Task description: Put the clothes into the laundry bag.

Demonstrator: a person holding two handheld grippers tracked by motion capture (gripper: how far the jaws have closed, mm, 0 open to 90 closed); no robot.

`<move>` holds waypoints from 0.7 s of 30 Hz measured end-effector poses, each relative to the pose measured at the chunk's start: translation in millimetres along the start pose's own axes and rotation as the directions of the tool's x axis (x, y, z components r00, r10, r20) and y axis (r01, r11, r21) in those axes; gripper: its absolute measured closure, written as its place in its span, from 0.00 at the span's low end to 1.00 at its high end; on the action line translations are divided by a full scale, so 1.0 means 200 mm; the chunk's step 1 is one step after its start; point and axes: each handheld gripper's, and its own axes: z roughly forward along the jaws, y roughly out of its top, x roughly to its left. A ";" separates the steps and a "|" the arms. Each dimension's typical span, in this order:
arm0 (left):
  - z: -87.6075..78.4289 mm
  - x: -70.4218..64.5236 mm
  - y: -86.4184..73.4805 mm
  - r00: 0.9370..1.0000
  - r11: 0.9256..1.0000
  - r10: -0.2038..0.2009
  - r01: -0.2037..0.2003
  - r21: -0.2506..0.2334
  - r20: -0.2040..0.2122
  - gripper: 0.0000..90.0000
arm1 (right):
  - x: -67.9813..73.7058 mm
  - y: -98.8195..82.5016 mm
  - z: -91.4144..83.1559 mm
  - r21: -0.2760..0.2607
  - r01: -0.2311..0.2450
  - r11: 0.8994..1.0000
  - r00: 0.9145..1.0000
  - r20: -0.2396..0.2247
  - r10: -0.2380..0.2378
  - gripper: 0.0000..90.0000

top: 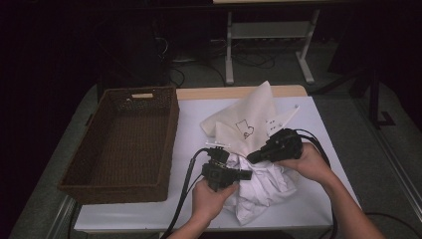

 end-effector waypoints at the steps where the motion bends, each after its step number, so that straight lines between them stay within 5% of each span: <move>1: 0.00 0.00 0.00 1.000 1.000 -0.001 0.001 -0.006 -0.008 0.94 | 0.01 0.01 0.00 0.006 0.010 1.000 1.000 0.003 -0.010 0.99; 6: 0.06 0.06 0.02 0.998 0.997 -0.065 0.064 -0.044 -0.013 0.94 | 0.03 0.03 -0.01 0.032 0.016 0.999 1.000 0.006 -0.017 0.99; 9: 0.11 0.11 0.03 0.993 0.991 -0.107 0.102 -0.091 -0.045 0.94 | 0.02 0.02 -0.01 0.035 0.005 0.999 1.000 0.007 -0.005 0.99; 13: 0.14 0.18 0.05 0.987 0.981 -0.156 0.151 -0.119 -0.036 0.94 | -0.02 -0.01 -0.02 0.022 -0.020 1.000 1.000 0.017 0.020 0.99; 21: 0.06 0.12 0.03 0.993 0.993 -0.102 0.098 -0.063 -0.060 0.76 | -0.06 -0.05 -0.02 0.006 -0.050 0.999 0.998 0.038 0.050 0.99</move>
